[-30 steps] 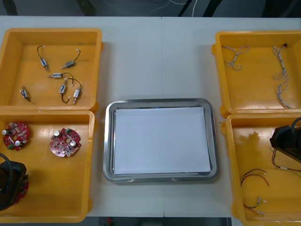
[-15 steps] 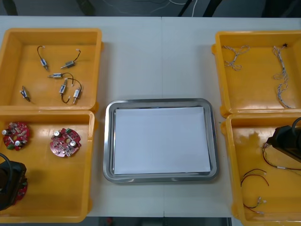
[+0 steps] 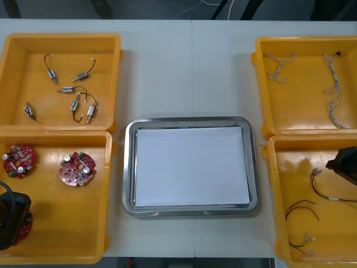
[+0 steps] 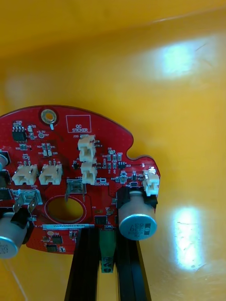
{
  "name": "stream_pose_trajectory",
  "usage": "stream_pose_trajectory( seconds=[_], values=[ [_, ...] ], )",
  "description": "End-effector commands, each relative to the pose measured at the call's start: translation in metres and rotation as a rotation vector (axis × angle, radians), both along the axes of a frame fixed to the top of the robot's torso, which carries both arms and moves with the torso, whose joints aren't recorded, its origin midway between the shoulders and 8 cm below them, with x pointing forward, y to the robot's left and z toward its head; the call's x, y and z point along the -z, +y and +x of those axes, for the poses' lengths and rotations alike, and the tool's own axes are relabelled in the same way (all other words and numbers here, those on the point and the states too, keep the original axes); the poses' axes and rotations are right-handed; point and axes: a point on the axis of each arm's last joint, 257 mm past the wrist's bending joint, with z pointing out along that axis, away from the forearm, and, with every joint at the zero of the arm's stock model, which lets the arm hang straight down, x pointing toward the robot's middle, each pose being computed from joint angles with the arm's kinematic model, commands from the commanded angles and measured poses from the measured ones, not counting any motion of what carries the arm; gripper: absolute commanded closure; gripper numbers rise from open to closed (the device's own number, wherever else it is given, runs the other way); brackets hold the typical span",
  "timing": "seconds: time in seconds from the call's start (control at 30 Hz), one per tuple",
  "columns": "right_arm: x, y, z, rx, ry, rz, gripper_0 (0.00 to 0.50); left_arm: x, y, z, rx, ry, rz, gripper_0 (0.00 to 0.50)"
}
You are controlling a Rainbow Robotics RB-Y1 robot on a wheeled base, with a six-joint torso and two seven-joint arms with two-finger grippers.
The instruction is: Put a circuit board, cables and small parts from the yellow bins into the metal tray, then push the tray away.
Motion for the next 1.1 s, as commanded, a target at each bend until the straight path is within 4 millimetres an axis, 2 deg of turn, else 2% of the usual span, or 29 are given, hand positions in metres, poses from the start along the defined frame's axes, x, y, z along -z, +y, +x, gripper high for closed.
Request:
stream_pose_trajectory(
  seconds=[0.03, 0.27, 0.5, 0.73, 0.9, 1.1],
  values=[
    [-0.024, -0.025, -0.007, 0.11, -0.019, 0.013, 0.0, -0.033, 0.016, 0.009, 0.048, -0.013, 0.058, 0.5],
    [-0.017, -0.03, -0.017, 0.231, 0.009, 0.074, 0.0, -0.052, 0.023, 0.01, 0.086, 0.009, 0.088, 0.5],
    [0.0, -0.038, -0.034, 0.372, 0.038, 0.131, 0.0, -0.075, 0.024, 0.009, 0.158, 0.038, 0.11, 0.5],
    [0.013, -0.043, -0.049, 0.518, 0.065, 0.189, 0.0, -0.114, 0.025, 0.013, 0.275, 0.082, 0.164, 0.5],
    [0.022, -0.047, -0.058, 0.614, 0.084, 0.217, 0.0, -0.133, 0.019, 0.021, 0.353, 0.073, 0.172, 0.5],
    [0.031, -0.053, -0.056, 0.68, 0.09, 0.245, 0.0, -0.148, 0.004, 0.024, 0.452, 0.081, 0.196, 0.5]
  ],
)
